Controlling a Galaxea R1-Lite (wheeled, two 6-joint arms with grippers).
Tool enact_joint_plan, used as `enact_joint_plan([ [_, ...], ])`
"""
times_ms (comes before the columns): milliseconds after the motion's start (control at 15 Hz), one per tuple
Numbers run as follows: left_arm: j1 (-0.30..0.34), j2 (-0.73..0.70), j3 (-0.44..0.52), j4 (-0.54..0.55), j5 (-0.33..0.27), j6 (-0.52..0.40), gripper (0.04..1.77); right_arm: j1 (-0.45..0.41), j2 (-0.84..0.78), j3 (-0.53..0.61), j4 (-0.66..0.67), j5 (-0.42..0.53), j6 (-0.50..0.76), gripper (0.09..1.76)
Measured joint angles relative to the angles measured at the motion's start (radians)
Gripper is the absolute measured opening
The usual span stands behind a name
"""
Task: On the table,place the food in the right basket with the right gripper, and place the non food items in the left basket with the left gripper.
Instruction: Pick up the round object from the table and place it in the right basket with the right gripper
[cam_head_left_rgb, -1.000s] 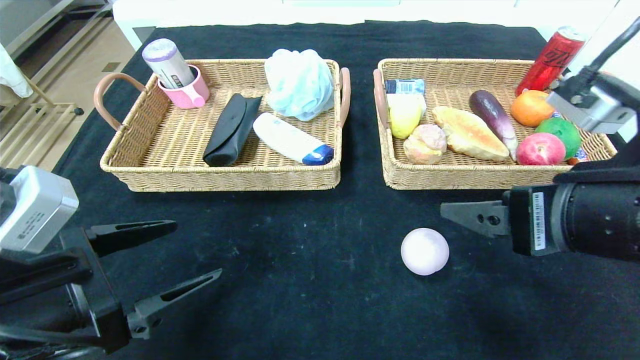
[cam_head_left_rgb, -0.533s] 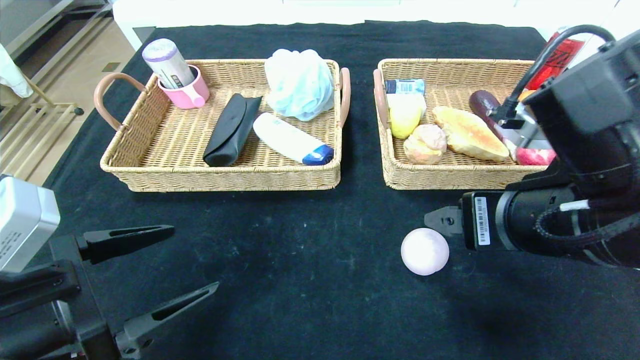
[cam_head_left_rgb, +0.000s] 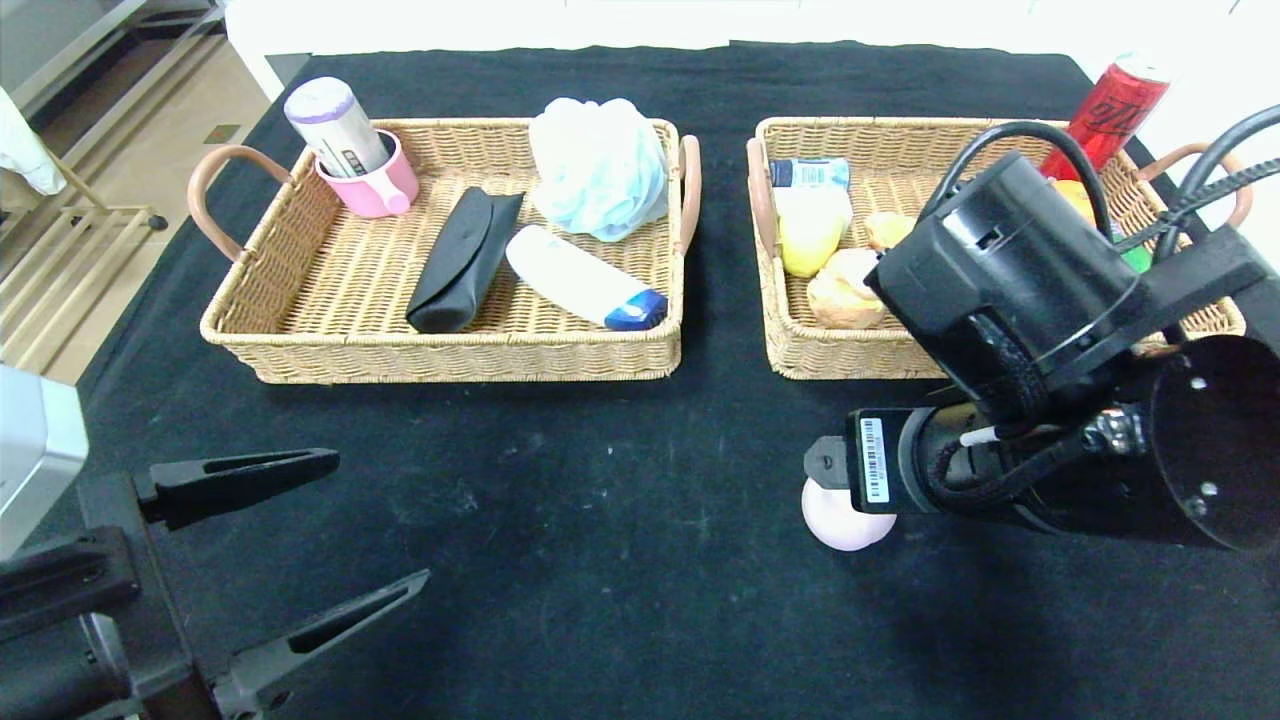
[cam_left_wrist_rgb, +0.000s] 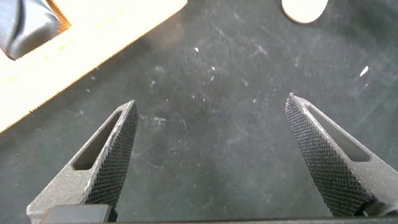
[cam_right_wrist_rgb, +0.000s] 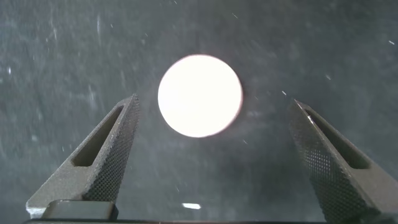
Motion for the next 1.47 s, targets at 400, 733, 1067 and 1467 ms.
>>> enact_joint_plan([
  [400, 0.0, -0.018, 0.0, -0.002, 0.0, 0.0, 1.72, -0.004, 0.099, -0.068, 0.048, -0.002, 0.039, 1.71],
  [733, 0.0, -0.022, 0.003, 0.0, 0.0, 0.001, 1.72, -0.011, 0.121, -0.073, 0.048, -0.001, 0.04, 1.71],
  [1067, 0.0, -0.027, 0.004, 0.0, 0.0, 0.001, 1.72, -0.013, 0.137, -0.073, 0.048, 0.0, 0.05, 1.71],
  [1467, 0.0, -0.035, 0.004, 0.0, 0.001, 0.002, 1.72, -0.011, 0.147, -0.071, 0.059, 0.001, 0.063, 1.34],
])
